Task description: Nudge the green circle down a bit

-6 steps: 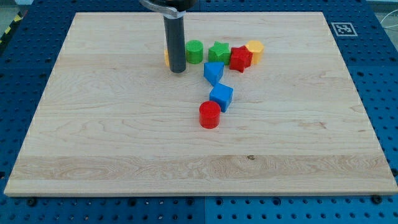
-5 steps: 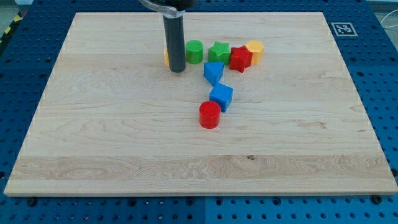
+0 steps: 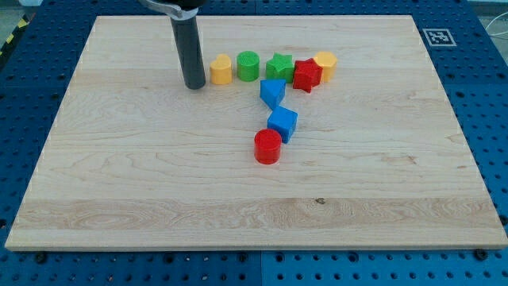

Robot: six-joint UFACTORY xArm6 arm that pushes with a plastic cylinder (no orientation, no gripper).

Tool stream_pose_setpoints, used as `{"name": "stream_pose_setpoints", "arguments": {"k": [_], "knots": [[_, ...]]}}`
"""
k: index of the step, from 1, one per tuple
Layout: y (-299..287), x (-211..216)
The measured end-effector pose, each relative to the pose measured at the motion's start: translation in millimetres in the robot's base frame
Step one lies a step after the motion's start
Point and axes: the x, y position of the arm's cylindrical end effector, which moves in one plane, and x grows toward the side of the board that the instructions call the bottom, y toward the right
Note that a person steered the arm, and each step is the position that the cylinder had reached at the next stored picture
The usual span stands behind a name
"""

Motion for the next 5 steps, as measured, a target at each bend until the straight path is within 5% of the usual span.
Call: {"name": "stream_pose_setpoints", "arguments": {"k": [2,5], "knots": [[2.0,-46.4],[54.1,-55.7]]}}
